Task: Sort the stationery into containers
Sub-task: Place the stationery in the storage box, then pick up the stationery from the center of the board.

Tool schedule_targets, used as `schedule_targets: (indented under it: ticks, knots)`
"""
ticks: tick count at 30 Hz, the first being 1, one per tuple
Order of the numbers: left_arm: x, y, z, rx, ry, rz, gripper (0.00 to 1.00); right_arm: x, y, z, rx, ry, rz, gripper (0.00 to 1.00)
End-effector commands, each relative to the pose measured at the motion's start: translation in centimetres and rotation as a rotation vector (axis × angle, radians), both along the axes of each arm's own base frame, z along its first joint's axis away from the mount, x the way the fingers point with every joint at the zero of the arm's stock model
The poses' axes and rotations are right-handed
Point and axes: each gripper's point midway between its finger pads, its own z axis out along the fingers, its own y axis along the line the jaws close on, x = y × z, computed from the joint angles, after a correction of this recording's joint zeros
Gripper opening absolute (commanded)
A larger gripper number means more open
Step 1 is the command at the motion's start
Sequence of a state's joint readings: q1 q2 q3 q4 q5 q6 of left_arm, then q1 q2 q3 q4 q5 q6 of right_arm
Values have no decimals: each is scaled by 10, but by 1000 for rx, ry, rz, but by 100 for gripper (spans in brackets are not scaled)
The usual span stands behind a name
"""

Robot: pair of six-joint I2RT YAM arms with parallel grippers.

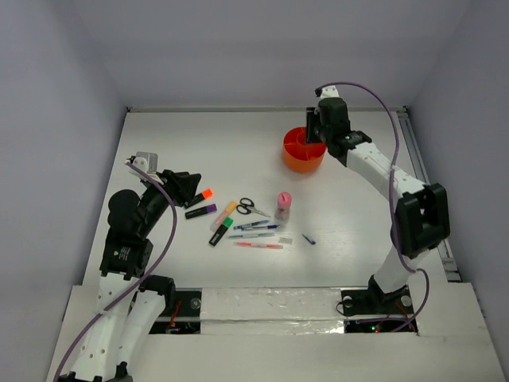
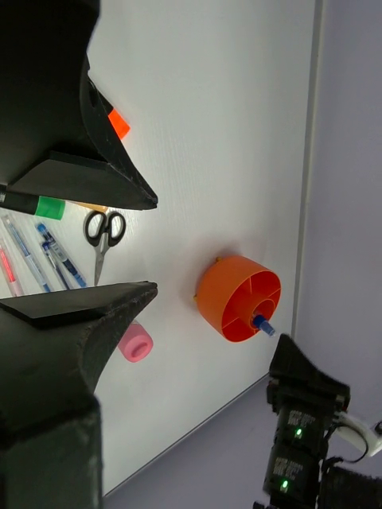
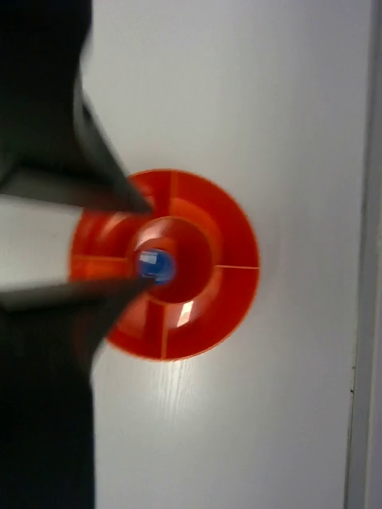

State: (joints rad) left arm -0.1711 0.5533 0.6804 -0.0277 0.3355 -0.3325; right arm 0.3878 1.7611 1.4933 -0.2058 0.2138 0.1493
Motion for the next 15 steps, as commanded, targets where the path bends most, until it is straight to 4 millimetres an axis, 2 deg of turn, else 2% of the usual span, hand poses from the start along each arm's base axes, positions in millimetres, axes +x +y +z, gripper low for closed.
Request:
schedule_targets:
  ticks: [1,2,3,4,5,6,7,8,9,11,12,15]
  knots:
    - [1,-1,16,-1,-56,-6,39,-46,41,62,178,-135,177,22]
    - [0,-1,17,-2,-59,-6,39,-61,51,61,207,-132,221,0]
    - [0,-1,16,-1,-57,-6,38,-81,58,35,210,-84,253,0]
    - [0,-1,15,-1,-54,-4,38,-98,66,48,236,-124,286,0]
    - [0,-1,16,-1,-57,-7,37,-120,87,40,235,-103,347,0]
    - [0,-1,16,-1,-54,-7,36,-136,93,20,220,-61,377,5]
    - [1,-2,16,-1,-56,-9,32,-149,98,20,228,-60,399,15]
    - [0,-2,16,-1,-54,-10,30,-157,99,14,217,-50,403,46]
    - [0,-2,16,-3,-55,-12,28,-170,107,9,203,-43,418,63]
    - [0,-3,16,-4,-56,-13,26,-182,98,-4,173,-24,390,95]
    - [0,-3,16,-5,-57,-13,26,-185,94,-8,163,-12,384,99]
    - [0,-3,16,-6,-57,-15,26,-191,86,-28,128,43,370,100]
